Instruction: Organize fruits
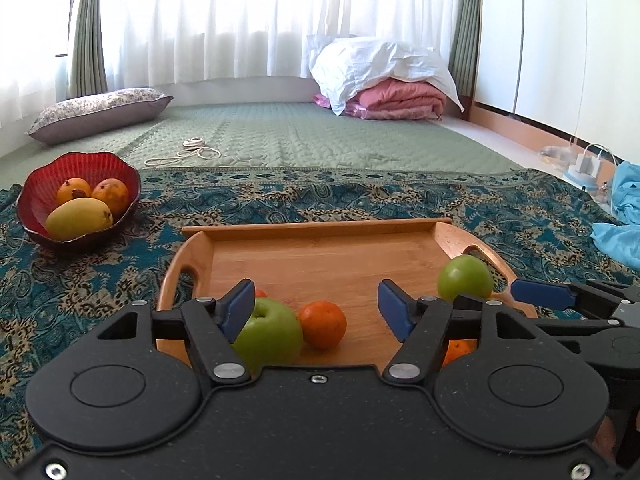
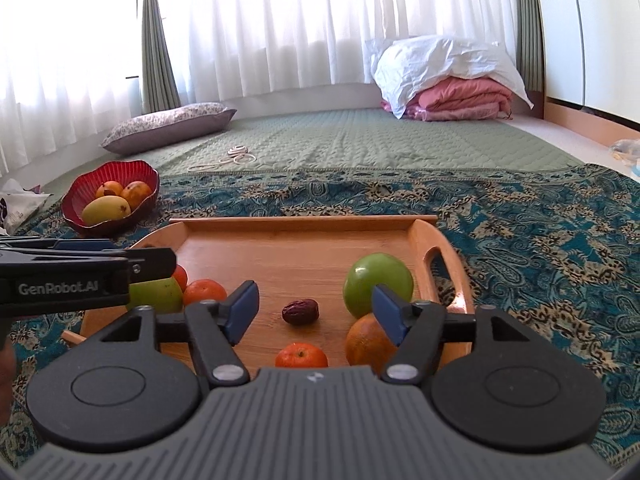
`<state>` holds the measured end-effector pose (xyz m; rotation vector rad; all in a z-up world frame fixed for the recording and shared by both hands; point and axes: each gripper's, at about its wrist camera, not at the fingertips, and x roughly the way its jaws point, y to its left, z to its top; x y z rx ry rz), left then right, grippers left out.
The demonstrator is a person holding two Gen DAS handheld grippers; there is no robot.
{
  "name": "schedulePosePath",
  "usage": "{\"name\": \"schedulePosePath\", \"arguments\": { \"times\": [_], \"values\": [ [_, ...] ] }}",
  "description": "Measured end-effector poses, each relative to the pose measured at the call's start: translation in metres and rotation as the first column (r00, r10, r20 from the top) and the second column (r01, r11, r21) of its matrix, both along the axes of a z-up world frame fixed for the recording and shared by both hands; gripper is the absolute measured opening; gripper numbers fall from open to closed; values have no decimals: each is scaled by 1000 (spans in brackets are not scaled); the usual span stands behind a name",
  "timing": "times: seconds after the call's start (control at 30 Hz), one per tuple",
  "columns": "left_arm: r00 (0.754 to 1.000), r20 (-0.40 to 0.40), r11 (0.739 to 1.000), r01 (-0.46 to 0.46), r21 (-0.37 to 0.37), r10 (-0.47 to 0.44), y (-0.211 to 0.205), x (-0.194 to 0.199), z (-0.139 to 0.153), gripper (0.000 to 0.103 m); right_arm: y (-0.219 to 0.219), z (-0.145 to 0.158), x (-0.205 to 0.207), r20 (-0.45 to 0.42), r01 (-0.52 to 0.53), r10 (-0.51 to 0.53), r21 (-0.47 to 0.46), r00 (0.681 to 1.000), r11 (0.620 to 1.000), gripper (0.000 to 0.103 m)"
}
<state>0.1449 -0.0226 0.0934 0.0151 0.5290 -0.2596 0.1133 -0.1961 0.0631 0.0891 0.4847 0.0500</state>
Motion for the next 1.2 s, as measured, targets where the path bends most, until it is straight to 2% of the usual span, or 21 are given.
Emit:
{"name": "schedulePosePath", "arguments": {
  "times": [0.47, 0.7, 0.97, 1.2],
  "values": [
    [1000, -7, 999, -26, -29, 26, 15, -45, -9, 80, 7, -9, -37, 49, -2, 3, -18, 999, 1000, 87],
    [998, -31, 997, -63, -37, 62, 25, -59, -23, 83, 5, -22, -51, 31, 18, -18, -12, 999, 1000, 88],
    [995, -48, 996, -89, 0, 89, 28, -72, -44, 85, 3, -40, -63, -8, 33, -33, 3, 999, 999, 89],
    [990, -92, 994, -110, 19, 111, 27, -71, -65, 85, 7, -59, -62, -56, 48, -50, -33, 997, 998, 90]
  ]
}}
